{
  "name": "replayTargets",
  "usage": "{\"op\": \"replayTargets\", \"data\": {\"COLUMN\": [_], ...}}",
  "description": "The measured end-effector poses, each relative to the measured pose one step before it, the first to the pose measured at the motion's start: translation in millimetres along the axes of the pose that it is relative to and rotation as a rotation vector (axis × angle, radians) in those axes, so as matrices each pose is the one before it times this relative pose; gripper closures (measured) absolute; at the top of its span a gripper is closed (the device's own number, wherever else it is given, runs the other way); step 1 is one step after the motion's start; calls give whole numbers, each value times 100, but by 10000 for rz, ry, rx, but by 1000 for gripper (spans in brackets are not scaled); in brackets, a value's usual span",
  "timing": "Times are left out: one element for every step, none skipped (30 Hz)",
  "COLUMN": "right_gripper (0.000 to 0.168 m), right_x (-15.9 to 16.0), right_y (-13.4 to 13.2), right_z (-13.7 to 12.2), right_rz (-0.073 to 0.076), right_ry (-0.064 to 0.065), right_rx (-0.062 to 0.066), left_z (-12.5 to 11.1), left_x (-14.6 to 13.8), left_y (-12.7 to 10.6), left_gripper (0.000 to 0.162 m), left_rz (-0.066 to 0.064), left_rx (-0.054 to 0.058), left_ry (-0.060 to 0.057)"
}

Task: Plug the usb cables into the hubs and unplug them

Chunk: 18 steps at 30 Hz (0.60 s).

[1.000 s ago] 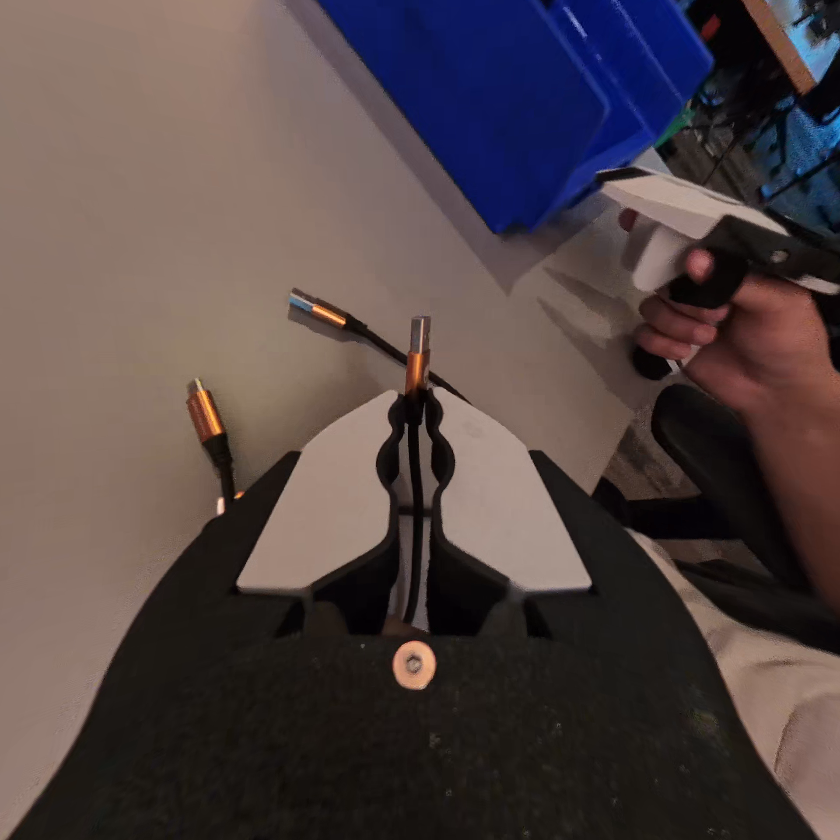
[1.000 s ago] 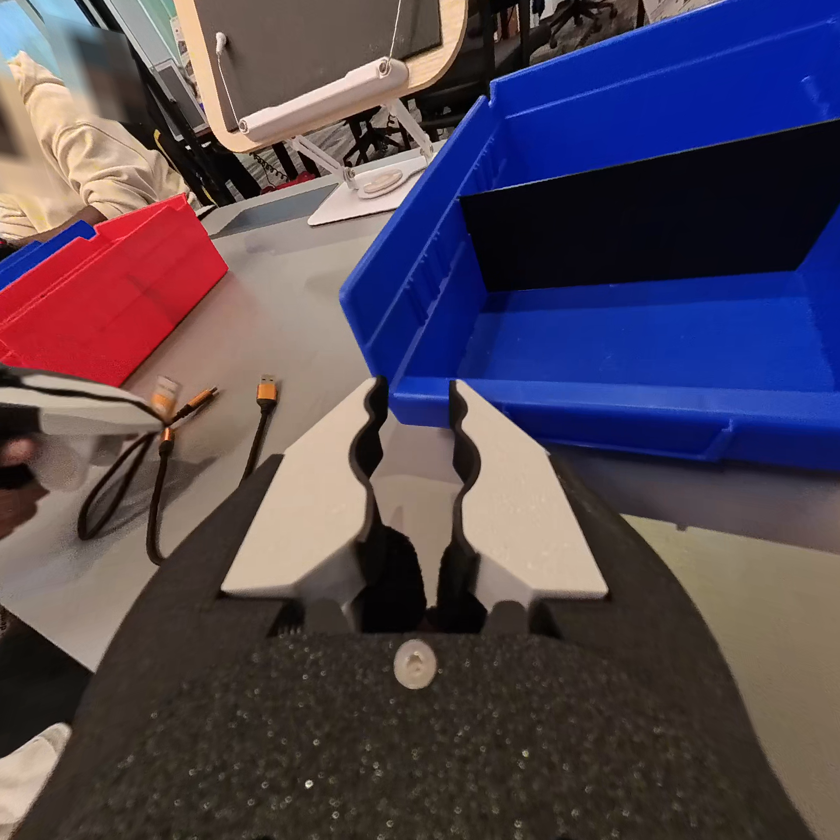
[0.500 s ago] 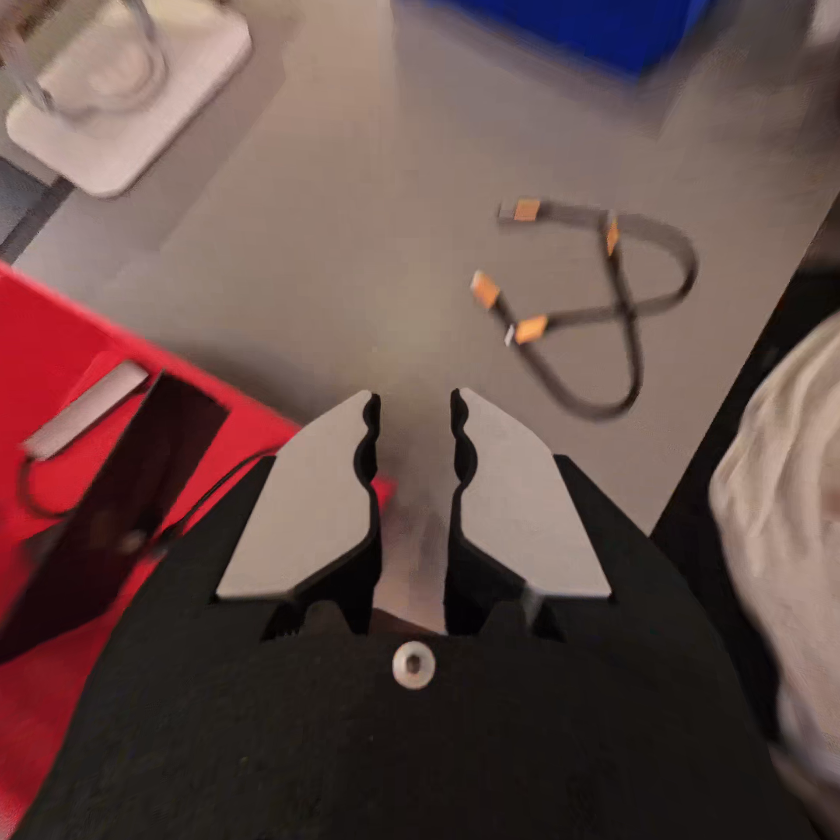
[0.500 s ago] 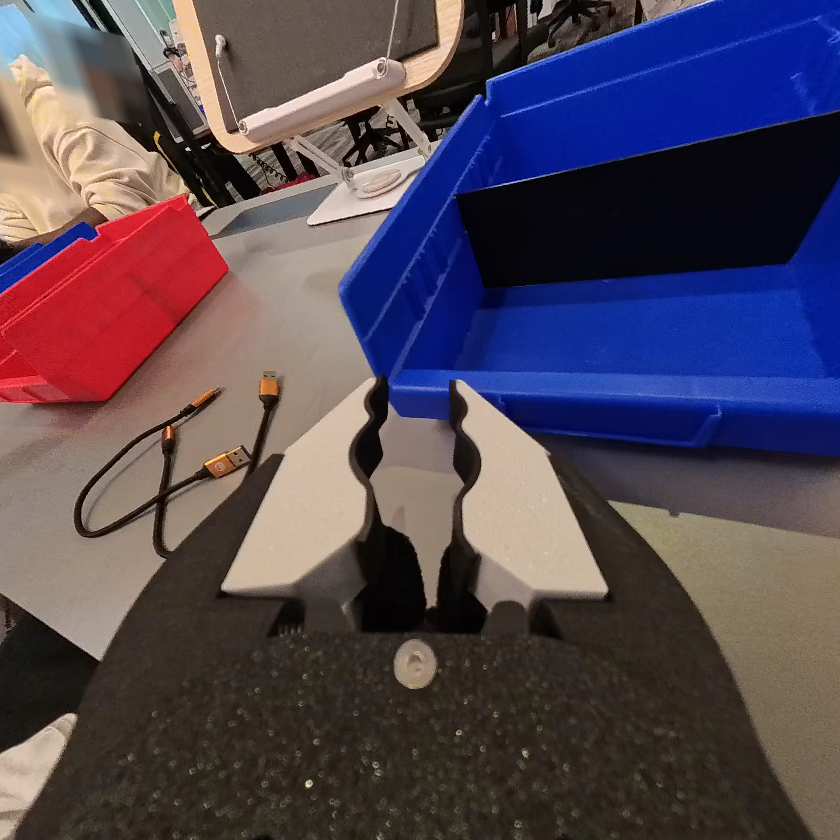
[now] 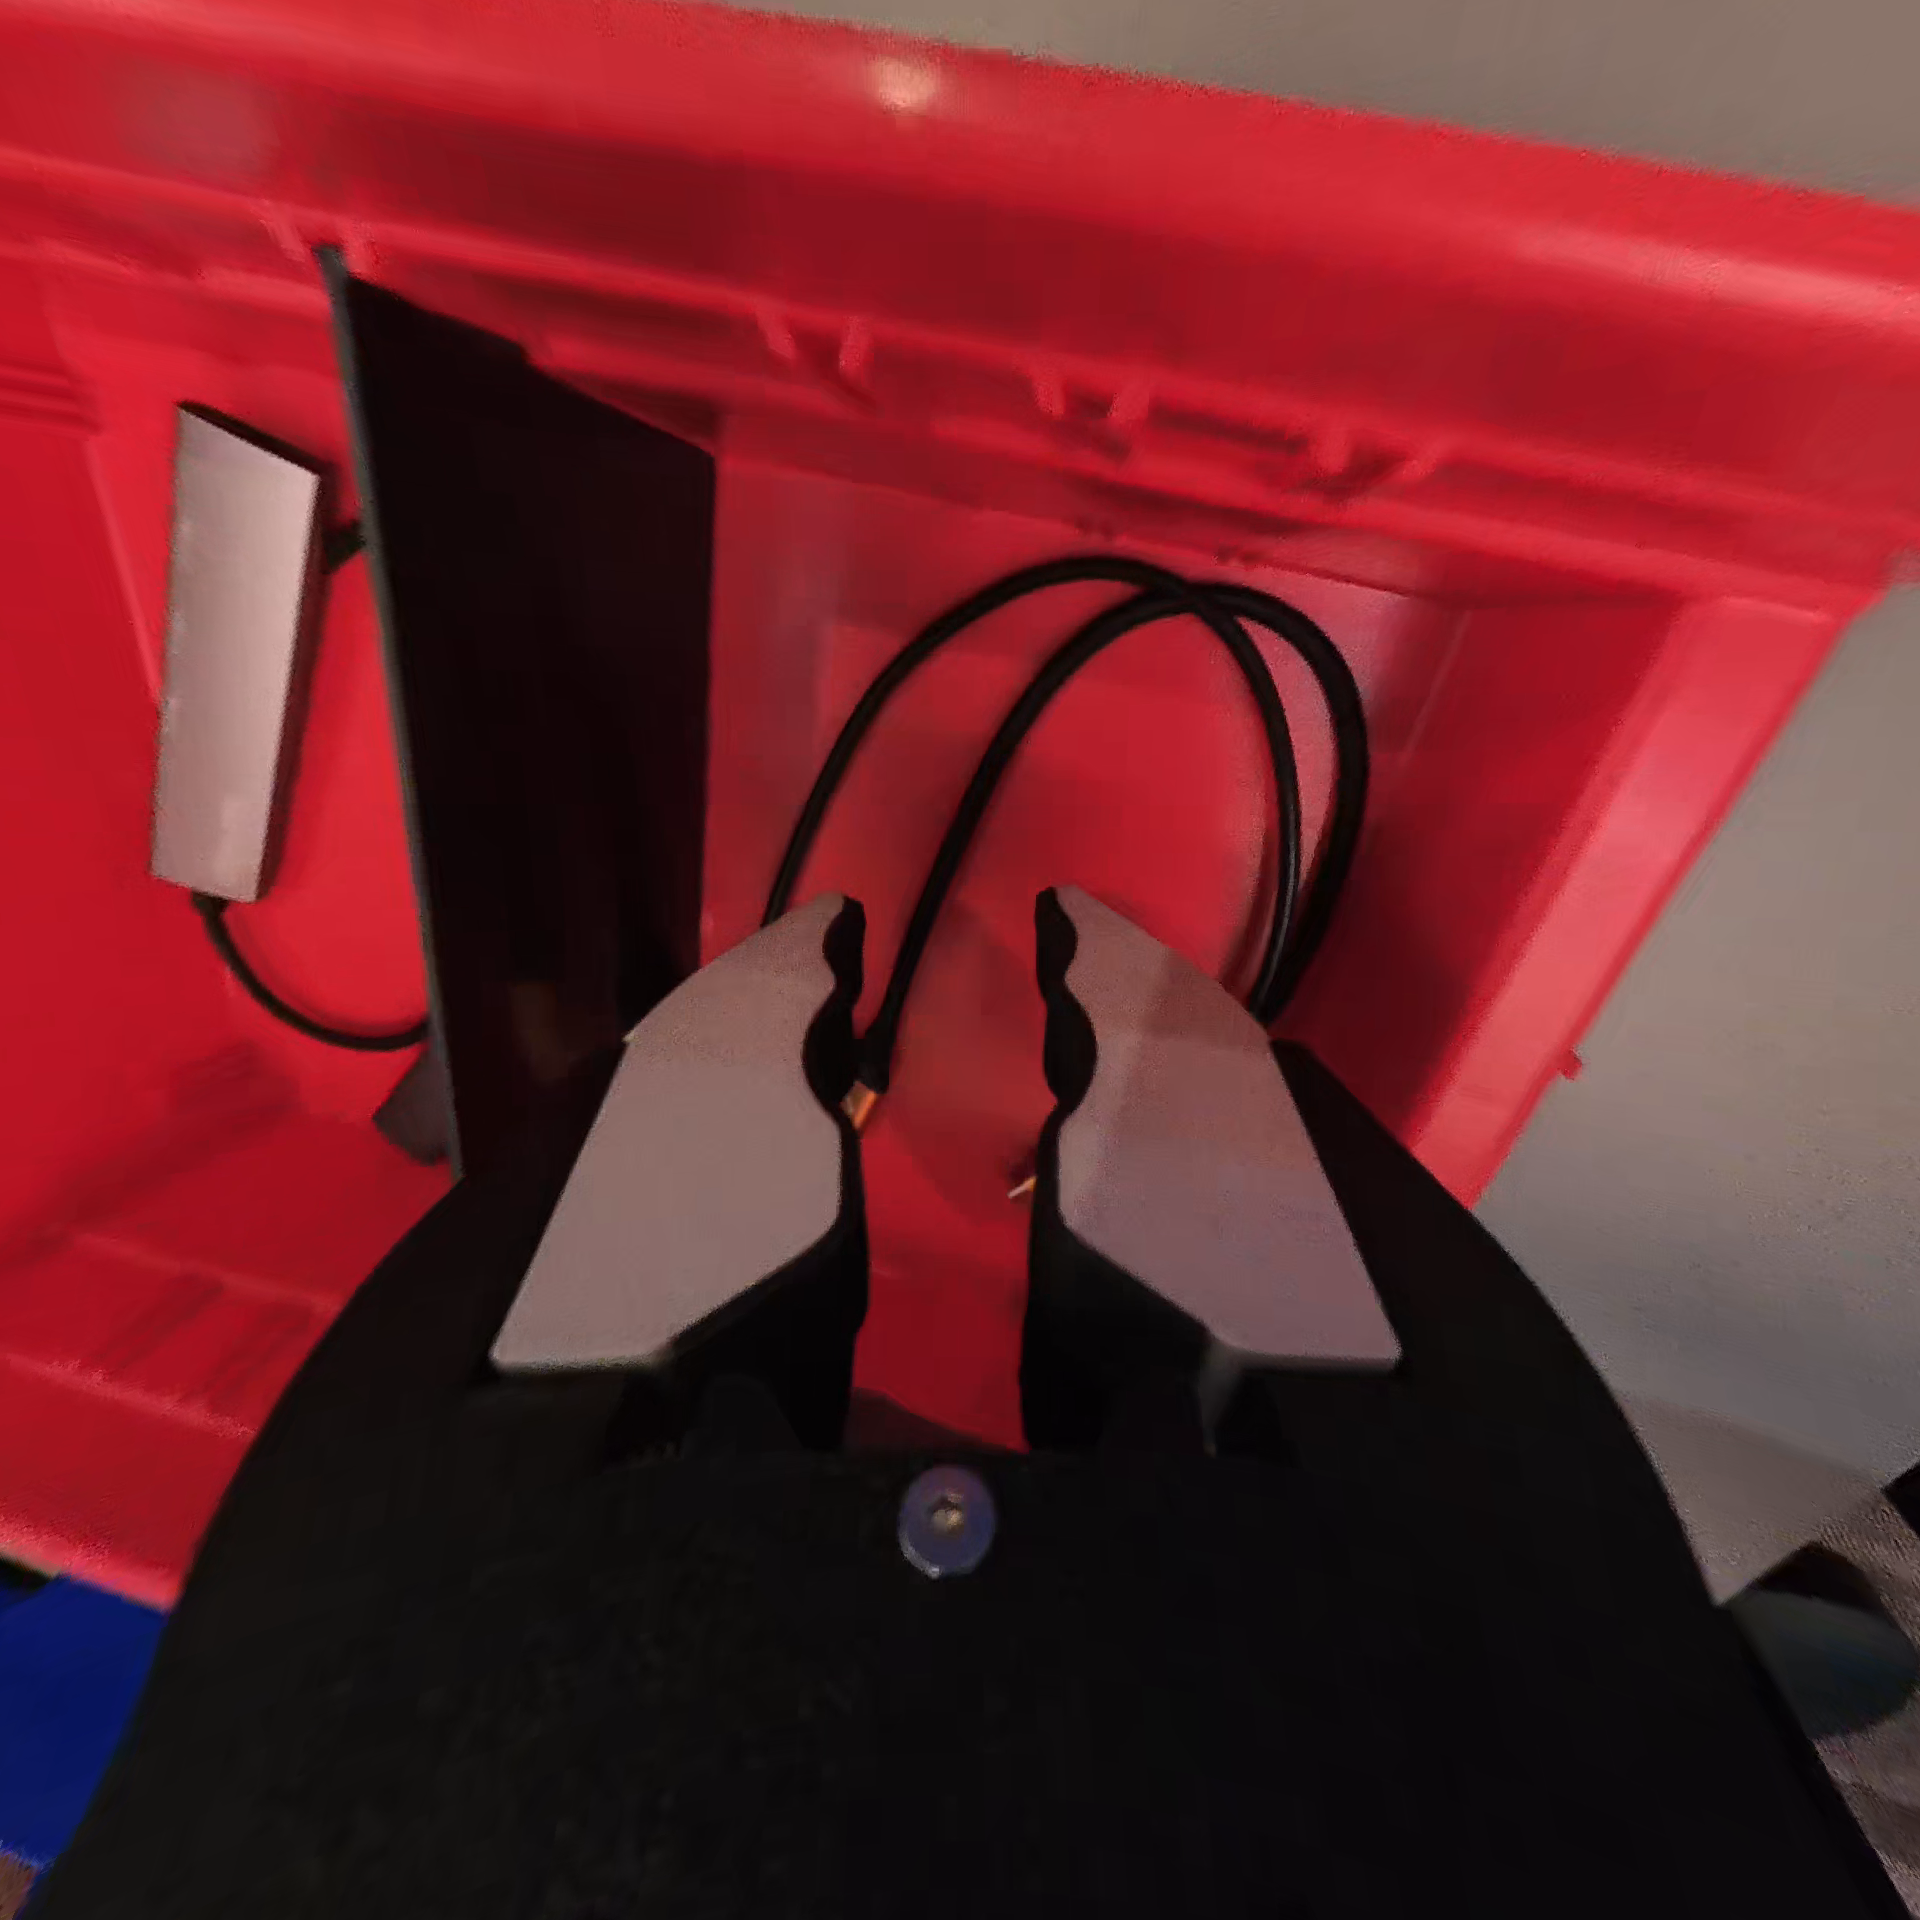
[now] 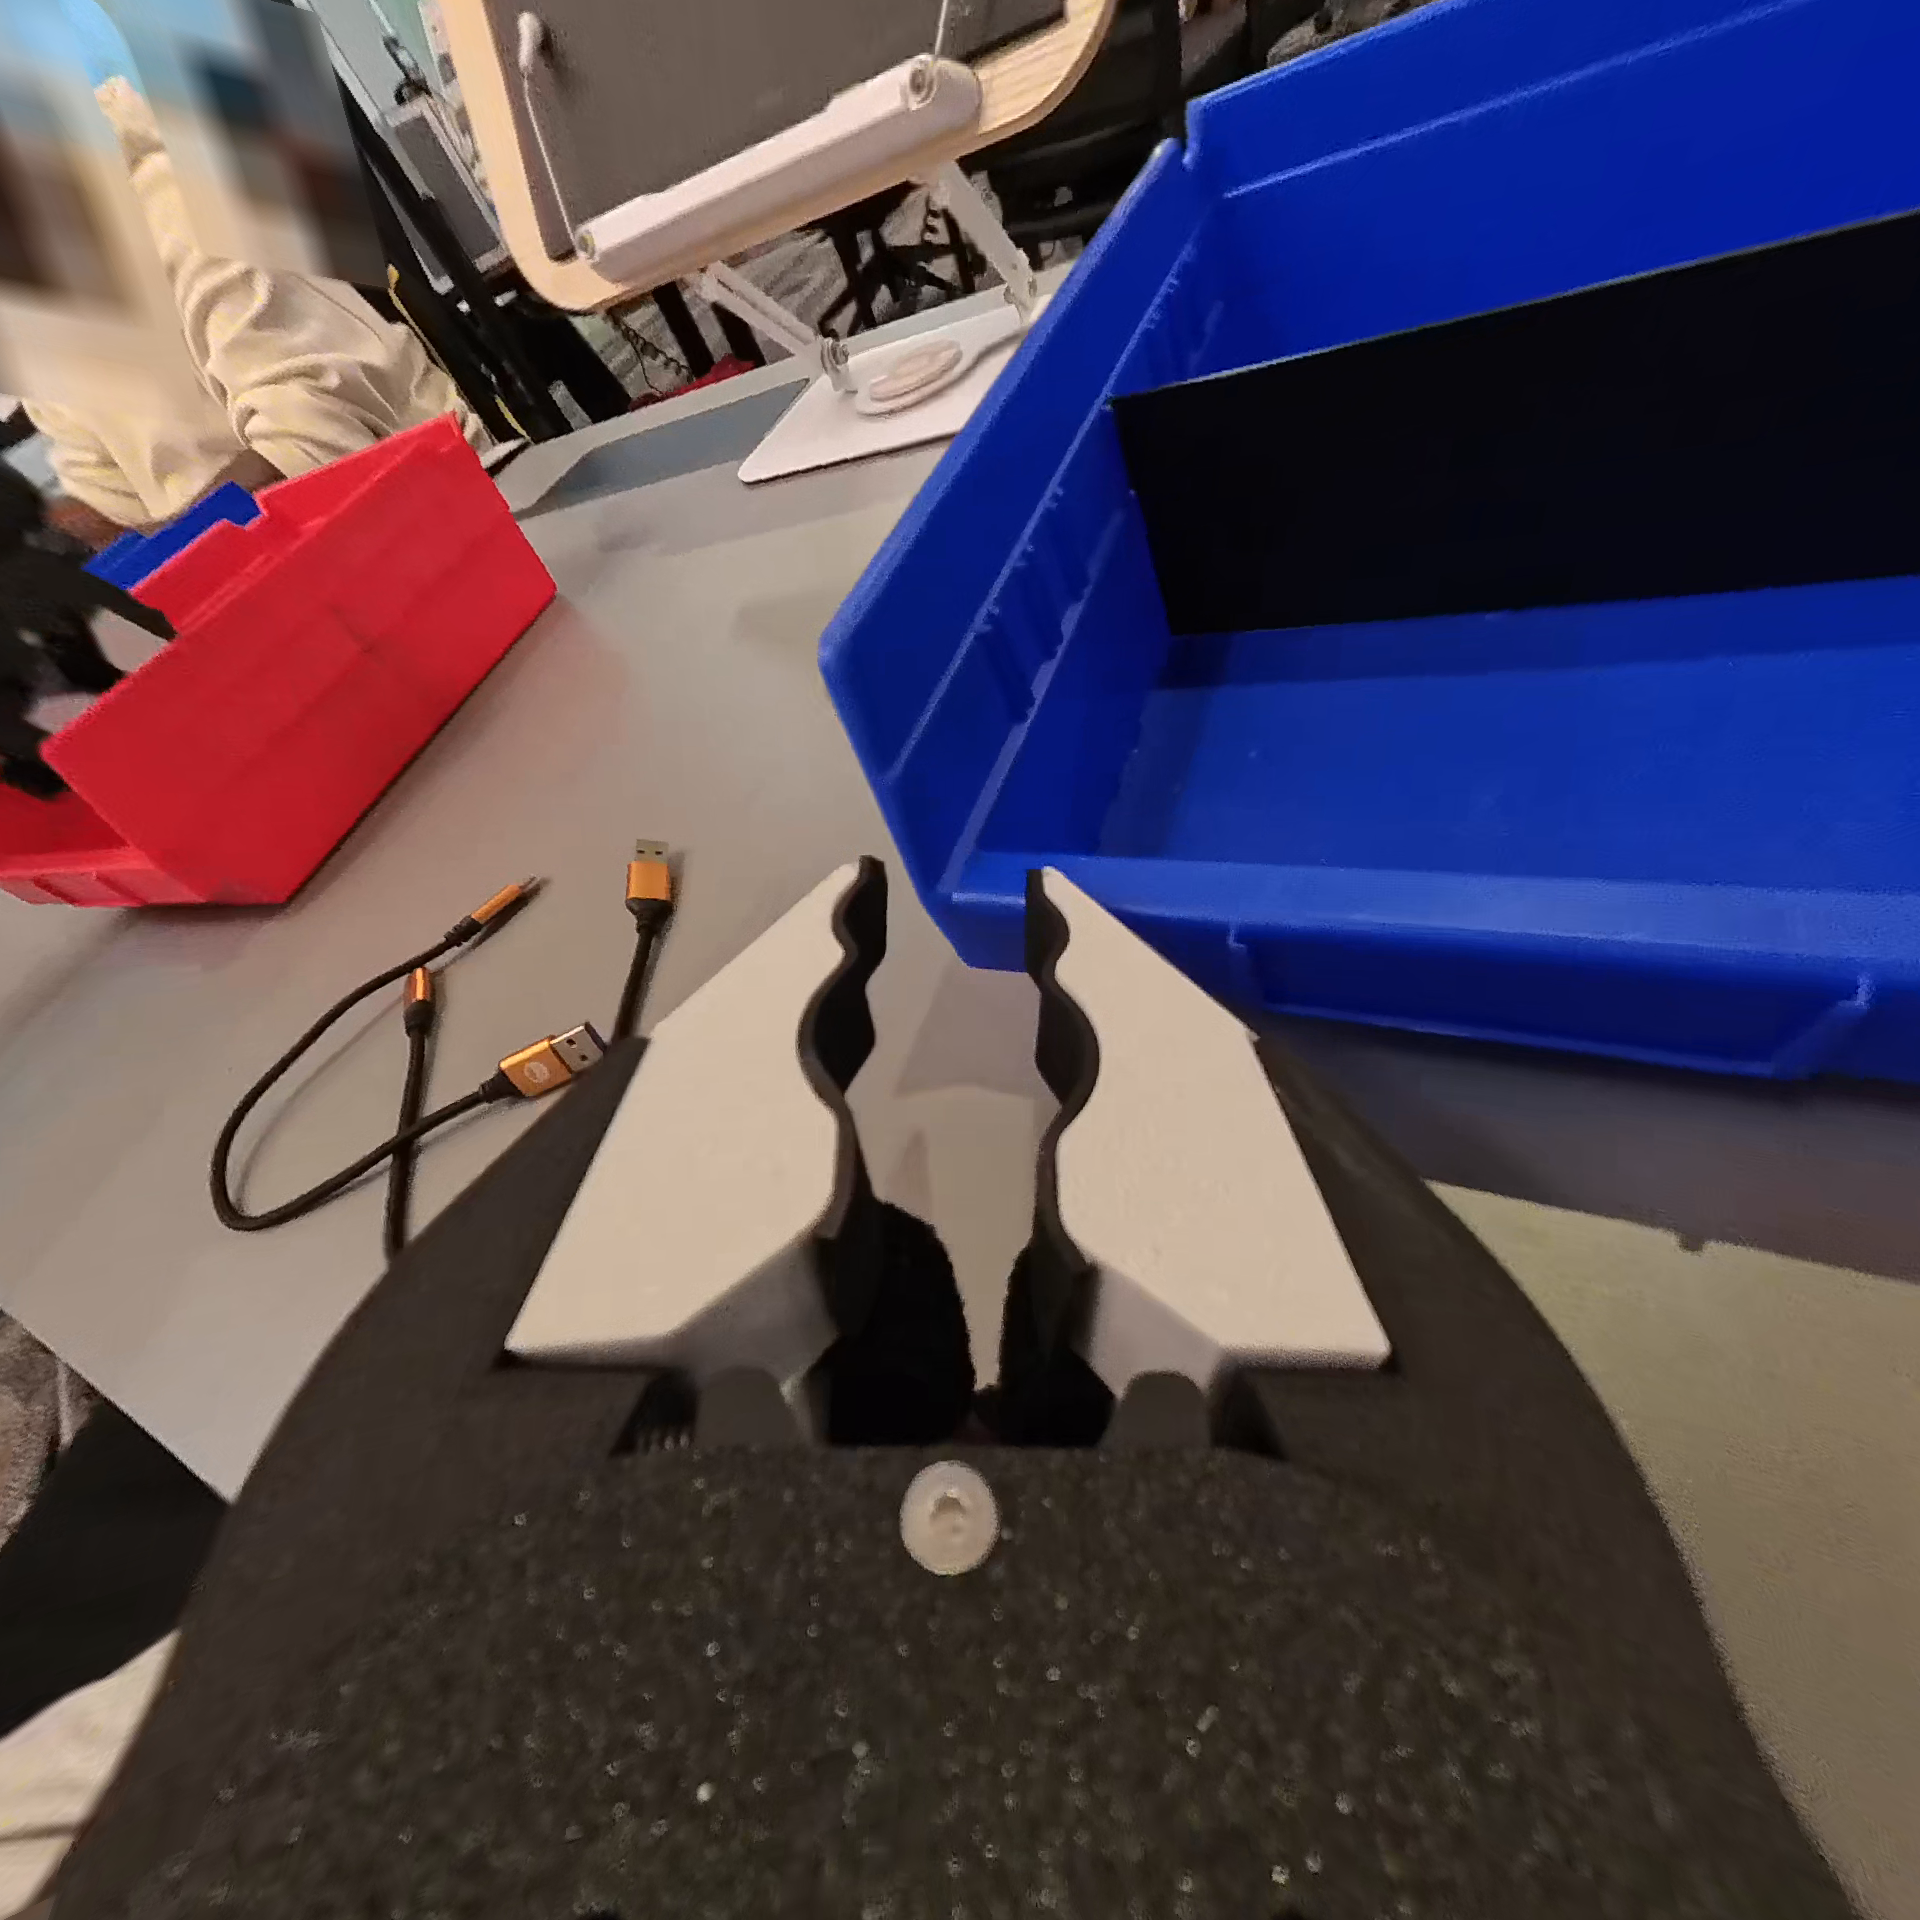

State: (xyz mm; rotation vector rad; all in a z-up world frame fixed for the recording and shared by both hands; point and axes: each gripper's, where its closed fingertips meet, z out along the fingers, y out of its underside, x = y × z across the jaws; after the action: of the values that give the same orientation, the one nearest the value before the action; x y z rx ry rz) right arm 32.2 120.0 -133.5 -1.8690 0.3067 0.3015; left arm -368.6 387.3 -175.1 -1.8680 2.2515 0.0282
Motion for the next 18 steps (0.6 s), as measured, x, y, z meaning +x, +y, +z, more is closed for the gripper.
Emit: {"op": "replayTargets", "data": {"right_gripper": [143,143,143,143,143,143,143,143,143,143,143,143,143,143,143,143,143,143], "right_x": [66,34,59,112,118,89,63,49,4,-28,-45,-31,-56,-80,-108,-130,-131,-131], "right_y": [-13,61,56,-3,-47,-29,-9,9,25,35,12,6,6,11,34,61,54,0], "right_z": [-61,-85,-110,-143,-171,-158,-106,-71,-47,-26,-11,-5,17,16,40,42,32,5], "right_rz": [199,176,124,70,18,-21,-31,-11,5,-6,-31,-47,-52,-56,-57,-48,-36,-39], "right_ry": [-59,-67,-35,24,41,40,32,22,-4,-4,3,15,12,0,-13,-25,-34,-29], "right_rx": [35,-14,-13,34,52,34,11,-1,-12,-12,1,0,-7,-9,-11,-27,-26,2], "left_z": [488,371,251,237,295,245,57,10,-48,-146,-336,-615,-937,-1247,-1505,-1721,-1904,-2009], "left_x": [126,151,177,37,-76,54,167,18,43,-65,-189,-88,-50,-141,-347,-485,-559,-544], "left_y": [-68,-112,-96,-91,-40,-89,-256,-72,154,337,231,-62,-255,-316,-351,-385,-508,-703], "left_gripper": [133,136,139,141,143,147,155,157,157,158,159,159,159,160,160,160,160,160], "left_rz": [10,10,3,1,16,49,73,53,47,149,211,134,-26,-79,-43,-18,-8,16], "left_rx": [-26,56,99,119,105,176,308,168,-21,-183,-93,139,264,302,286,260,269,327], "left_ry": [207,180,155,23,-104,-43,13,-94,-64,-200,-395,-320,-212,-222,-323,-380,-393,-370]}}
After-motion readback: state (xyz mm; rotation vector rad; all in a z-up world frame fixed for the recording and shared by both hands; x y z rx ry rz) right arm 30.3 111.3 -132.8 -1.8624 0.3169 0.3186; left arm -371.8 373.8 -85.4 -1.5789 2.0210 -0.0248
